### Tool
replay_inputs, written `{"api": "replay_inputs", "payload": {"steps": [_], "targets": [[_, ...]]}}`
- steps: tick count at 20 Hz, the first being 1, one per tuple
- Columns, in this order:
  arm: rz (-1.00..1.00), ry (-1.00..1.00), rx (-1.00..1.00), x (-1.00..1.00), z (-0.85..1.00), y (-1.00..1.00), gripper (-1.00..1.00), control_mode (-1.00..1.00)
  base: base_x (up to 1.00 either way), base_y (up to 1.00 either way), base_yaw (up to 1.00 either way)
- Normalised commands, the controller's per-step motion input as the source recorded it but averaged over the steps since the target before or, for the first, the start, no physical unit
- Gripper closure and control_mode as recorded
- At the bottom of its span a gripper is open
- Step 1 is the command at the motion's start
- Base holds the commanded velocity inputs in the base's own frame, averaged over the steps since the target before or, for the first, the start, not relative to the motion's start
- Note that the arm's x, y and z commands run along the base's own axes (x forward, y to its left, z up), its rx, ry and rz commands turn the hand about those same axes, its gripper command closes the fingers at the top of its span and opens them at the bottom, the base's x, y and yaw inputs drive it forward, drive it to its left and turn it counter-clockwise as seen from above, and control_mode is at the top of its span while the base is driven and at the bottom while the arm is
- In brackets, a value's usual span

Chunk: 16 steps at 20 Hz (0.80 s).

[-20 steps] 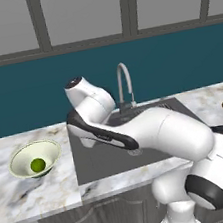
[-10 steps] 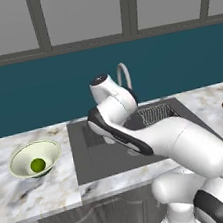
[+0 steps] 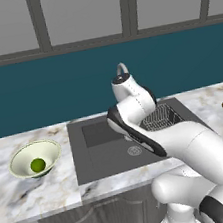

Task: There is a mixed pile of frozen fruits and vegetables on the counter. Locate all the frozen vegetables and place the items in a bowl on the counter. Take all the frozen fruits and defrost them in a running sink.

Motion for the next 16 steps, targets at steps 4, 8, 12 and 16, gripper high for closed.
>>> {"api": "replay_inputs", "payload": {"steps": [4,8,12,16], "targets": [[-0.04,0.01,-0.01,0.16,-0.06,-0.66,-1.0,-1.0,0.0,0.0,0.0],[-0.06,0.0,0.0,0.1,-0.07,-0.63,-1.0,-1.0,0.0,0.0,0.0],[-0.07,0.0,-0.01,0.06,-0.04,-0.57,-1.0,-1.0,0.0,0.0,0.0],[-0.1,0.01,0.0,0.19,0.0,-0.57,-1.0,-1.0,0.0,0.0,0.0]]}}
